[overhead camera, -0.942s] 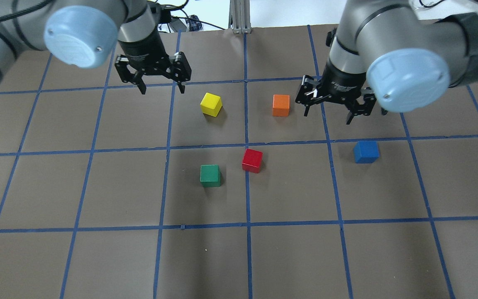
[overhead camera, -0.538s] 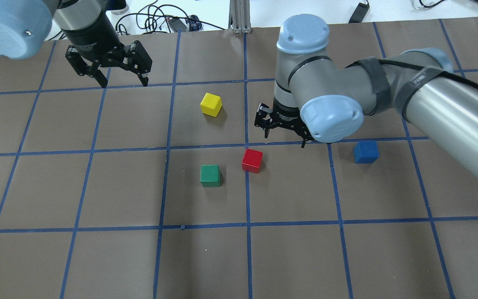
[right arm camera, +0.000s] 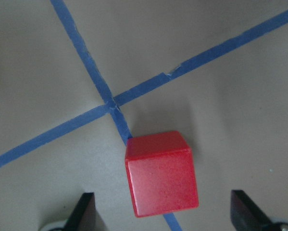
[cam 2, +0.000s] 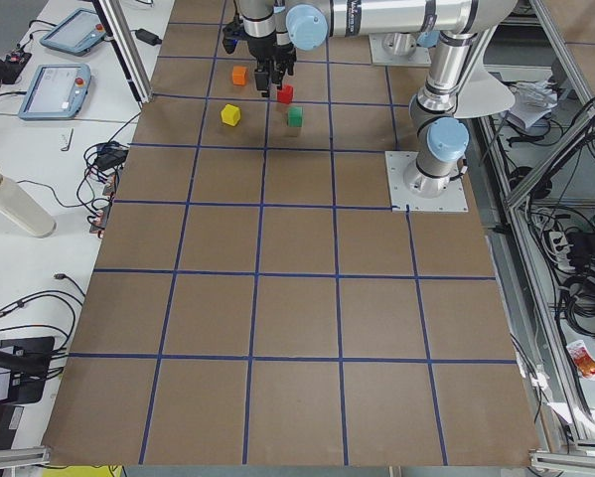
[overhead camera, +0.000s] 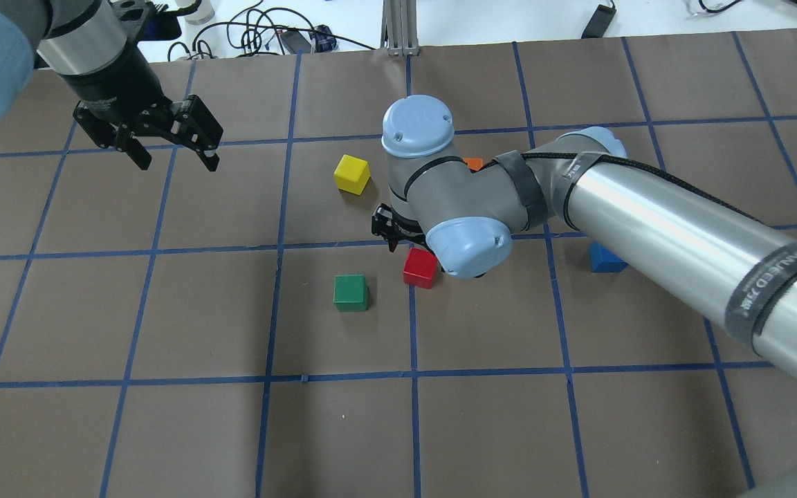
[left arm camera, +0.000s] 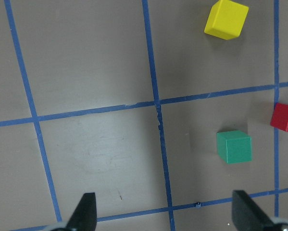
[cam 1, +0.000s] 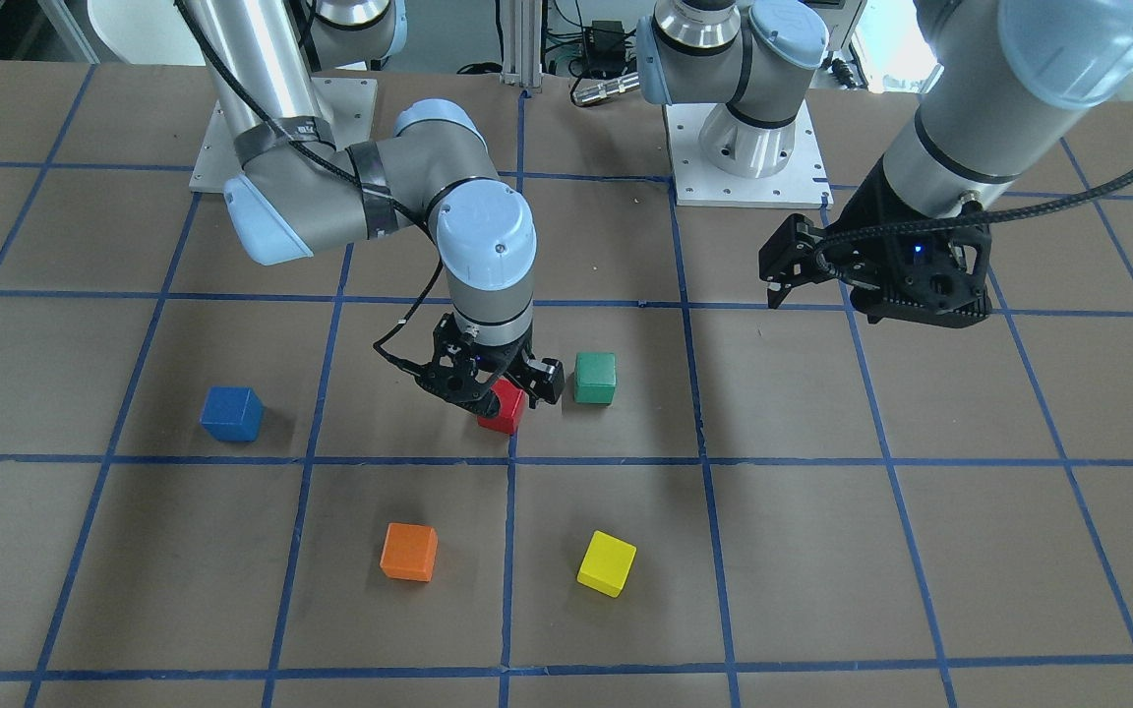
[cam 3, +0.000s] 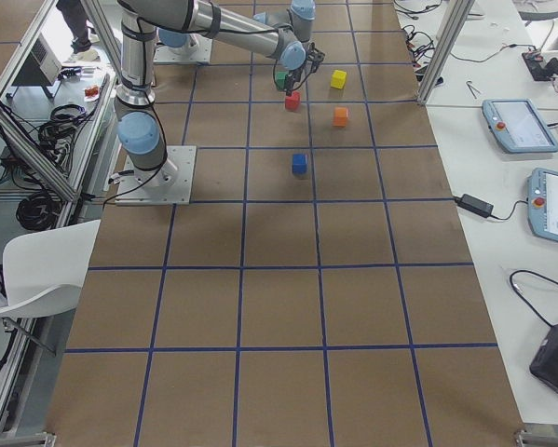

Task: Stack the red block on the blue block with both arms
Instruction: 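Lower the right gripper over the red cube and grasp it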

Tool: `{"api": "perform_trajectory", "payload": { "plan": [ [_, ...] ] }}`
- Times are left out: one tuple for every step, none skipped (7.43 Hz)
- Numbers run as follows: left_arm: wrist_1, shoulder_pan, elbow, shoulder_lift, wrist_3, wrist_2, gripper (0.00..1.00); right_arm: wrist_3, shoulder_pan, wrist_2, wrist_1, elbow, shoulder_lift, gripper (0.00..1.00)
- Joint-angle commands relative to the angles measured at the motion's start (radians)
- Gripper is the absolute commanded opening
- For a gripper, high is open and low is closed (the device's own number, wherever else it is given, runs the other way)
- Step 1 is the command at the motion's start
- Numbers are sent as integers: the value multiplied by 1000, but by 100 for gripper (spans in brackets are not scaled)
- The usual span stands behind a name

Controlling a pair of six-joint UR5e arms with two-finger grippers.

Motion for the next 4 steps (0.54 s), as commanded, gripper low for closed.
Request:
{"api": "perform_trajectory", "payload": {
  "plan": [
    [1,10,-11,9,4,-2,100,34,7,2,-17,0,44,100],
    [1,11,-11,9,4,-2,100,47,6,-1,-18,4,44,100],
    [1,13,-11,9,4,-2,100,51,7,0,-15,4,44,90],
    [1,13,-11,8,4,-2,100,61,6,-6,-10,7,46,74]
  ]
}}
